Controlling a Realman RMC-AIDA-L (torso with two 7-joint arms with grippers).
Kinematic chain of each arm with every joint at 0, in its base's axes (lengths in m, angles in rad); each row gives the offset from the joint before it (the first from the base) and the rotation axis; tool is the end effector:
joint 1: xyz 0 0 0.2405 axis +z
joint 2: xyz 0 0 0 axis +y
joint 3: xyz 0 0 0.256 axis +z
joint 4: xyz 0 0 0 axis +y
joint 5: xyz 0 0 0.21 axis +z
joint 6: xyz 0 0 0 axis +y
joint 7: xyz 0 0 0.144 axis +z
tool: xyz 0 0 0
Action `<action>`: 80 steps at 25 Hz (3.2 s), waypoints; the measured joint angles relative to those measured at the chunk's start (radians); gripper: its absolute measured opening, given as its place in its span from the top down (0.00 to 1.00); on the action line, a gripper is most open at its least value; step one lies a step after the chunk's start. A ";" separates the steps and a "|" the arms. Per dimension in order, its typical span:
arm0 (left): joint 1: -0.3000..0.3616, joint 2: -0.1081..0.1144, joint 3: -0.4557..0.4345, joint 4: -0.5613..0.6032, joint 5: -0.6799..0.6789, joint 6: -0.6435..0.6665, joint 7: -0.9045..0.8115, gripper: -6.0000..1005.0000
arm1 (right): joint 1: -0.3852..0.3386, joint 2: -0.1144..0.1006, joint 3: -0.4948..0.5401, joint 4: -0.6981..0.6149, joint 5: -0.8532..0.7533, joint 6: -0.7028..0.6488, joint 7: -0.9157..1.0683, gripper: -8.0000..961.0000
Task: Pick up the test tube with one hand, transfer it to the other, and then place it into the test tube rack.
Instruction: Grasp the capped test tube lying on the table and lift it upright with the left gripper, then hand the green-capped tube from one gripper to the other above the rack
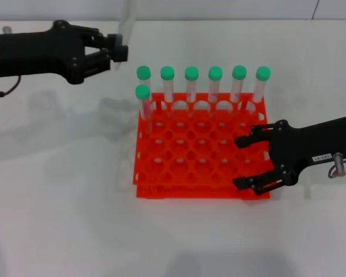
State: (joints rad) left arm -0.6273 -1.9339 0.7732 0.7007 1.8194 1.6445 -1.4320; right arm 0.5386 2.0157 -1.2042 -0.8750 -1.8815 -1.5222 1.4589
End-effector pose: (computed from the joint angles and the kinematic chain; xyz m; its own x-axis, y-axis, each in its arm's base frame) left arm -0.2192 0.3696 0.0644 0.8267 0.1653 0.5379 0.3016 -0.9372 -0.1755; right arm 0.2120 0.3343 -0.0147 0.9606 -0.1204 -0.2506 -0.1364 -0.9895 -0.0477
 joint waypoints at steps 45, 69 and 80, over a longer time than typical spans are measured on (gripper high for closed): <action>-0.173 -0.077 0.022 -0.174 0.304 -0.134 0.131 0.77 | -0.003 -0.001 0.010 0.045 0.112 0.020 -0.007 0.10; -0.173 -0.088 0.026 -0.174 0.304 -0.157 0.133 0.75 | -0.029 0.009 -0.016 0.168 0.474 0.147 0.022 0.10; -0.173 -0.091 0.024 -0.168 0.304 -0.157 0.134 0.75 | -0.013 0.013 -0.191 0.387 0.867 0.181 -0.210 0.10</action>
State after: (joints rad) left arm -0.8007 -2.0244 0.7971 0.5327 2.1238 1.4876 -1.2982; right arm 0.5253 2.0284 -1.3954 -0.4879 -1.0145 -1.3407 1.2491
